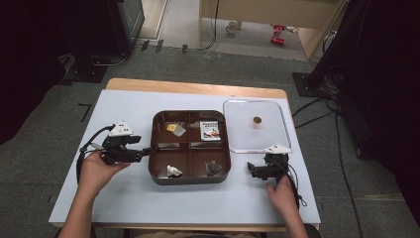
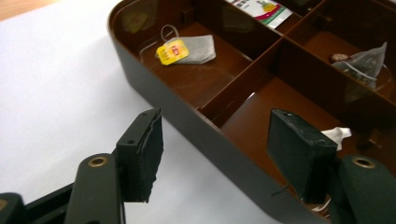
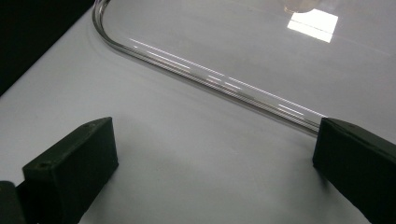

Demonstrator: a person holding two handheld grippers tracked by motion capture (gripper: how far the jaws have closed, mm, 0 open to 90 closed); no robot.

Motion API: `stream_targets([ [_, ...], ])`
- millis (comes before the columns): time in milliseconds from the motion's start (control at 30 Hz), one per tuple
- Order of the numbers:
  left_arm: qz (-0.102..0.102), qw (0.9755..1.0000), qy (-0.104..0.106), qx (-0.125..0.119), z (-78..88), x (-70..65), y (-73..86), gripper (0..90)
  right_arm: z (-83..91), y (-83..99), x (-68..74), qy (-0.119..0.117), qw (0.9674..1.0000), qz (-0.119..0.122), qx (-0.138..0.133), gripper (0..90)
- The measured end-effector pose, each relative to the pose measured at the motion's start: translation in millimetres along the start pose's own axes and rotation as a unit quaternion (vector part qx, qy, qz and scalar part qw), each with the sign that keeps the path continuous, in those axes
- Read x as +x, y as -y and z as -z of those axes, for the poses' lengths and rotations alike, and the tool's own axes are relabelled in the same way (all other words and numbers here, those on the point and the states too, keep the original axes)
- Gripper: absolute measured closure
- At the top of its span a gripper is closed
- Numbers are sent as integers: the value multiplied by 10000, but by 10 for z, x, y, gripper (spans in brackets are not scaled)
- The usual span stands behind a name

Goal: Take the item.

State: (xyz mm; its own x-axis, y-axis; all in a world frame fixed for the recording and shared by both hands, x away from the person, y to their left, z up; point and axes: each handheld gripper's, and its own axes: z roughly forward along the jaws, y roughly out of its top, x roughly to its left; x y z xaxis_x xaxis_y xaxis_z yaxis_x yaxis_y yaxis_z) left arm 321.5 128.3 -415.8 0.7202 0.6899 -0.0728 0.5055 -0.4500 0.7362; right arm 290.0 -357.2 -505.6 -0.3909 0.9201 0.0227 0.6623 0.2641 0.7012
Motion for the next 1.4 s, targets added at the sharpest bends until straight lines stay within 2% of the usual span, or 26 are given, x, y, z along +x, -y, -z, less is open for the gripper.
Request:
stream_targets([
  [167, -186, 9998, 58, -75, -14, -92, -43, 397, 0, 0, 0, 1, 10000, 2, -1, 0],
  [333, -277, 9992, 219, -161, -51, -190, -91, 412, 0, 0, 0, 1, 10000, 3, 0, 0],
  [600, -537, 9975, 459, -82, -177, -344, -124, 430, 0, 0, 0, -1, 10000, 3, -1, 0],
  [933, -768, 9937, 792, 189, -298, -439, -59, 479, 0, 0, -1, -1, 10000, 2, -2, 0],
  [1100, -882, 9915, 893, 337, -350, -473, -11, 488, 0, 0, 0, 0, 10000, 2, -2, 0],
  [1400, -915, 9883, 1035, 648, -422, -535, 16, 544, 0, 0, 0, -1, 10000, 1, -2, 0],
])
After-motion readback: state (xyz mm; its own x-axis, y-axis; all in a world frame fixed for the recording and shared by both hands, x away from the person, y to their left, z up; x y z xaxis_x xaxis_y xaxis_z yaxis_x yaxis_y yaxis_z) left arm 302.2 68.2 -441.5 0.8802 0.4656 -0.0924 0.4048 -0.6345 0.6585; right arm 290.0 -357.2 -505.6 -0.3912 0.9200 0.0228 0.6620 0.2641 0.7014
